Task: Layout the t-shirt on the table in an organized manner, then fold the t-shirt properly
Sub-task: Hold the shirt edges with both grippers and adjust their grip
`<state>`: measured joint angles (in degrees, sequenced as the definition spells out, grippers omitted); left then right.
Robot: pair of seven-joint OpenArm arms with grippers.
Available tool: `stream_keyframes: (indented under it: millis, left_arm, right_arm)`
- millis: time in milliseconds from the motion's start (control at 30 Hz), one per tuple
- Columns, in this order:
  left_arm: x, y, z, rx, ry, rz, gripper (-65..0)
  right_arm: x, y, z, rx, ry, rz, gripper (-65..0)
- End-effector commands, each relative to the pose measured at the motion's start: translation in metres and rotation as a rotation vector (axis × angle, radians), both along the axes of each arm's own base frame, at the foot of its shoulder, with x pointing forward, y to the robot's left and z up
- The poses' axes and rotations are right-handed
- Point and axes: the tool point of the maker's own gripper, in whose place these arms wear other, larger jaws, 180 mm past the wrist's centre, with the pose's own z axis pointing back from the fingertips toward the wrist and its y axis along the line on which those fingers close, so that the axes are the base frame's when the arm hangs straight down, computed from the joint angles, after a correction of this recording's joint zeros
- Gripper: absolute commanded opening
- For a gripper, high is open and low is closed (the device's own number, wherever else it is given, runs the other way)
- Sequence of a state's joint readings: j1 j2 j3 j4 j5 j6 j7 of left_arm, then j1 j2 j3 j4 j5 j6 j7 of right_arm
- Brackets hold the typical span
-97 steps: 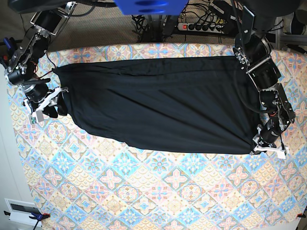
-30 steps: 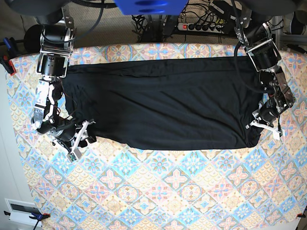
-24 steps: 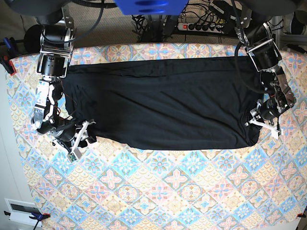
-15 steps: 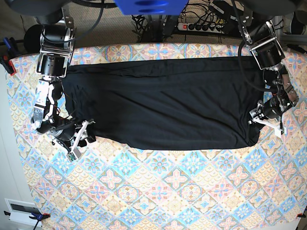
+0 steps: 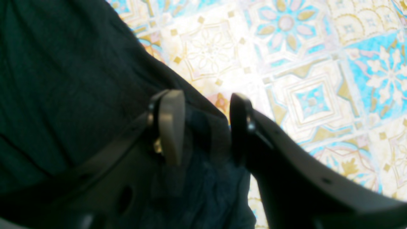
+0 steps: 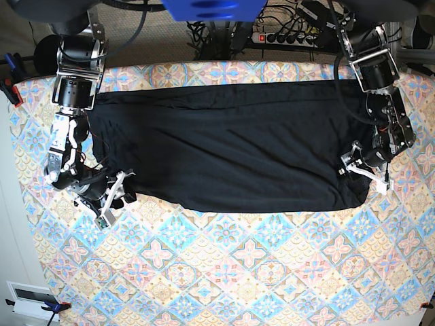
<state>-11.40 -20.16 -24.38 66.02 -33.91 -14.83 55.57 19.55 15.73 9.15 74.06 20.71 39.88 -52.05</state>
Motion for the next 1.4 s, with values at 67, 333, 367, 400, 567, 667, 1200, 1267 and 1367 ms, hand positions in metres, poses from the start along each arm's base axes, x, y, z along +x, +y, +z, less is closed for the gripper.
stream_keyframes:
  millis: [67, 333, 367, 400, 567, 667, 1200, 1267, 1367]
  left_arm:
    - [0.008, 0.003, 0.011, 0.010, -0.022, -0.004, -36.0]
    - [0.011, 0.002, 0.015, 0.007, -0.036, -0.003, -54.7]
    - [0.011, 0.003, 0.015, 0.007, -0.038, 0.000, -57.0]
    - [0.012, 0.003, 0.016, 0.006, -0.040, 0.000, -58.6]
    - [0.016, 0.007, 0.025, 0.021, -0.062, 0.001, -64.9]
    - [0.021, 0.006, 0.038, 0.045, -0.097, -0.011, -64.6]
    - [0.029, 0.010, 0.065, 0.095, -0.164, -0.027, -64.6]
    - [0.025, 0.010, 0.060, 0.095, -0.153, -0.027, -64.6]
    - [0.024, 0.011, 0.059, 0.097, -0.149, -0.027, -64.6]
  right_arm:
    - [0.013, -0.003, 0.021, 0.009, -0.065, -0.002, -42.0]
    - [0.012, -0.003, 0.020, 0.009, -0.063, -0.002, -42.0]
    - [0.012, -0.003, 0.020, 0.009, -0.063, -0.002, -42.0]
    - [0.012, -0.003, 0.020, 0.009, -0.063, -0.002, -42.0]
    - [0.012, -0.003, 0.020, 0.007, -0.062, 0.000, -42.1]
    - [0.012, -0.003, 0.020, 0.007, -0.062, 0.000, -42.1]
    - [-0.007, -0.023, -0.047, -0.101, 0.105, -0.021, -42.0]
    - [-0.006, -0.015, -0.053, -0.108, 0.109, 0.009, -42.0]
    - [0.004, -0.008, -0.047, -0.095, 0.081, 0.024, -42.0]
